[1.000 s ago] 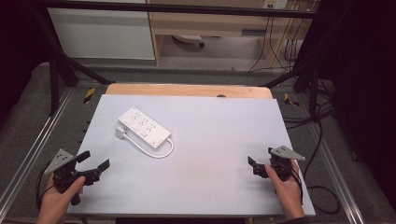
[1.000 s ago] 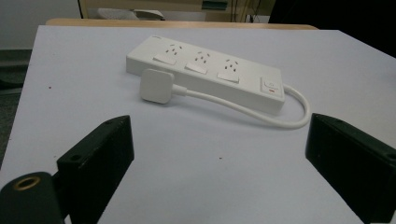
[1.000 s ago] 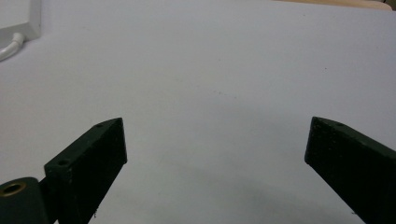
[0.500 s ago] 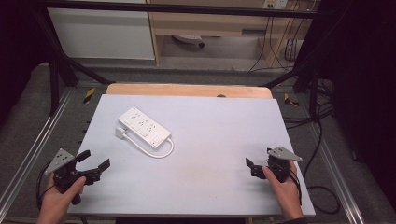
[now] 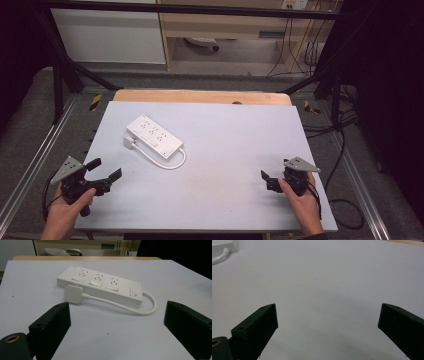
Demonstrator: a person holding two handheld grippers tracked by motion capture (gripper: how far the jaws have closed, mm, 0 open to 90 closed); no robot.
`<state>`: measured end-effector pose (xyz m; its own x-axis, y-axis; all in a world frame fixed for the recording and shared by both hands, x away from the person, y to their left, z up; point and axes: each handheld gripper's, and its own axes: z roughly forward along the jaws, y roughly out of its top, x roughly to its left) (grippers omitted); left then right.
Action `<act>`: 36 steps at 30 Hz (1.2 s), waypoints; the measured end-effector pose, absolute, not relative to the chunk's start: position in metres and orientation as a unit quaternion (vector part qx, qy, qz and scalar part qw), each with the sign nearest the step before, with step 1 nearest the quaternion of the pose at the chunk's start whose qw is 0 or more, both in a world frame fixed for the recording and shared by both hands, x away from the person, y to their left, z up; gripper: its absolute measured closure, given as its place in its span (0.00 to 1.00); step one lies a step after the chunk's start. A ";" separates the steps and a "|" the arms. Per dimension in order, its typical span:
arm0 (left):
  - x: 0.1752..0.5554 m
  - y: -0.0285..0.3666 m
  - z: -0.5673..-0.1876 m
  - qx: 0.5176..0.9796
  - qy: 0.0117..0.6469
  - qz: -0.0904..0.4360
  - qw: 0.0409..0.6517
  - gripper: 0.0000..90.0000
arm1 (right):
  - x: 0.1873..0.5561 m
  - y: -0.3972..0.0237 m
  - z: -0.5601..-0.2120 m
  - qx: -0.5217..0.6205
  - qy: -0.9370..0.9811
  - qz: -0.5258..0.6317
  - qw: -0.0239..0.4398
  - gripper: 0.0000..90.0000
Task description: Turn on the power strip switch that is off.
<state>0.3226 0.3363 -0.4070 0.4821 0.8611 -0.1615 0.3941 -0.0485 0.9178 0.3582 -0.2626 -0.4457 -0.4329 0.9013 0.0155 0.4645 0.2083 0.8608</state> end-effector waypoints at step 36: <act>0.354 0.300 -0.377 0.708 0.409 0.229 0.528 0.08 | 0.358 -0.261 -0.447 0.465 0.737 0.422 0.249 0.03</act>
